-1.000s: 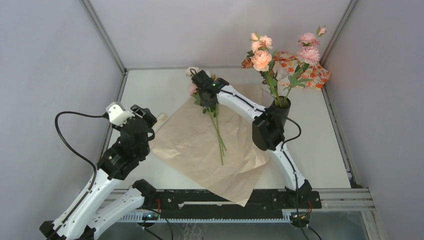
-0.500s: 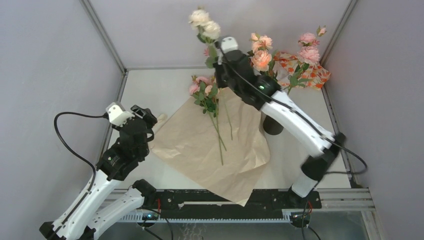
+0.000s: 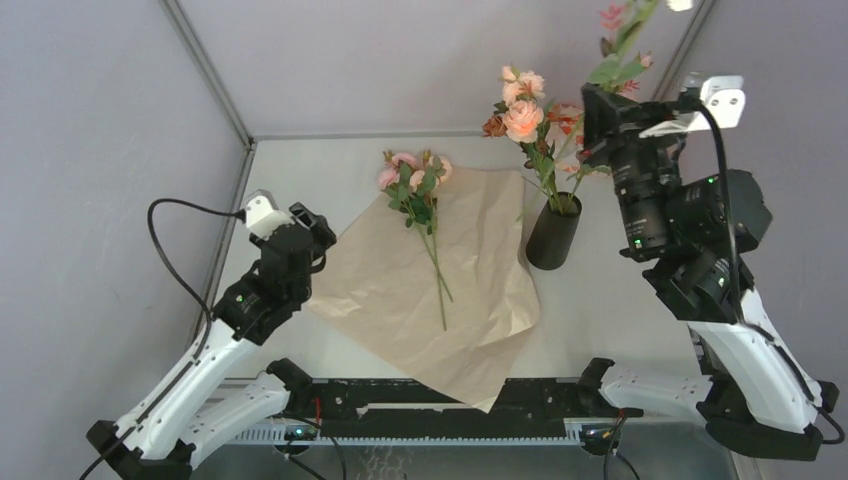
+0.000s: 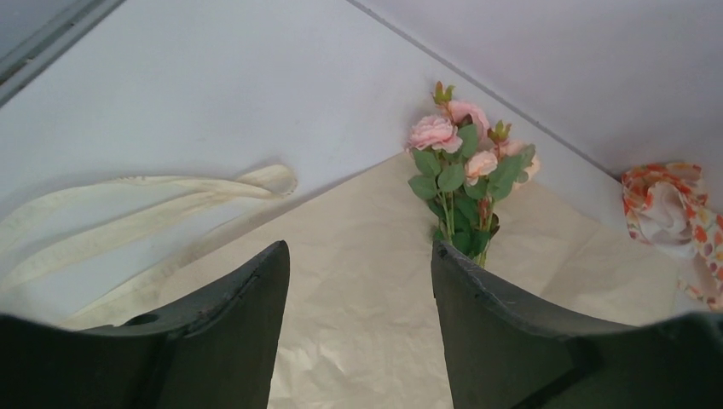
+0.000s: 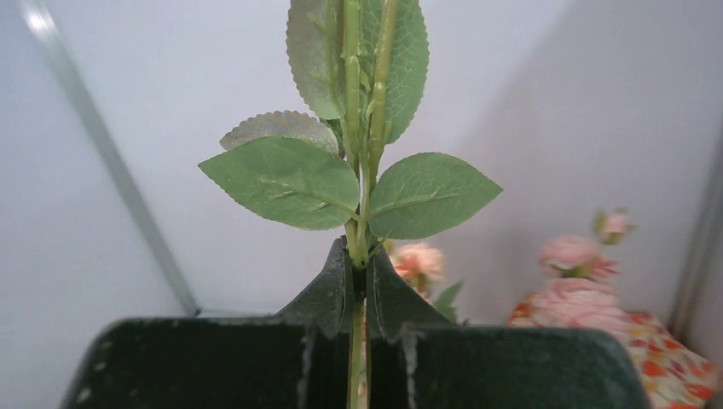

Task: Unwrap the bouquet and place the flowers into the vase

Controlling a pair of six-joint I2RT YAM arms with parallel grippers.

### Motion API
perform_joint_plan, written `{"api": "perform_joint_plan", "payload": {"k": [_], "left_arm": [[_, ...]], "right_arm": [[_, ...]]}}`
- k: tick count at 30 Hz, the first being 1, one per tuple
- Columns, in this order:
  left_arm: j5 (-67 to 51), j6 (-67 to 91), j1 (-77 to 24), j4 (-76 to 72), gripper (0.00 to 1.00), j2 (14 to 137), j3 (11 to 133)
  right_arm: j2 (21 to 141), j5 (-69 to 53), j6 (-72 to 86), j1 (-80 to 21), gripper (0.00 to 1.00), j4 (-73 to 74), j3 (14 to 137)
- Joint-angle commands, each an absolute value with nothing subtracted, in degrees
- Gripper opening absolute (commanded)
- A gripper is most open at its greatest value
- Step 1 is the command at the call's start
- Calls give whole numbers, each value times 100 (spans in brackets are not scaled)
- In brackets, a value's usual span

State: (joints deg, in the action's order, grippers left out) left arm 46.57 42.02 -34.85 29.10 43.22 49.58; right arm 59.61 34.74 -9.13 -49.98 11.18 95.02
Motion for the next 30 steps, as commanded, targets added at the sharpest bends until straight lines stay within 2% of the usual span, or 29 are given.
{"api": "perform_joint_plan", "payload": {"k": [1,7,14,21,30], "left_arm": [[4066,4135,-3458,2498,66,4637,5163],[3595,4096,-3461,2278,66,4992,5264],[3179,4043,-3462,1826,67,4975,5092],[2876,4040,-3459,1533,67,5144,5035],[2761,4047,-3451,1391,67,5251,4966]], "right_arm": [[5925,4414,-1657,-4589,0,544,9121],[5873,4396,-1521,-3422,0,338,8459],[6052,3877,-1004,-2626,0,297,8152],[6197,3336,-643,-2075,0,-203,7718],[6357,3081,-774,-2037,0,-651,7291]]}}
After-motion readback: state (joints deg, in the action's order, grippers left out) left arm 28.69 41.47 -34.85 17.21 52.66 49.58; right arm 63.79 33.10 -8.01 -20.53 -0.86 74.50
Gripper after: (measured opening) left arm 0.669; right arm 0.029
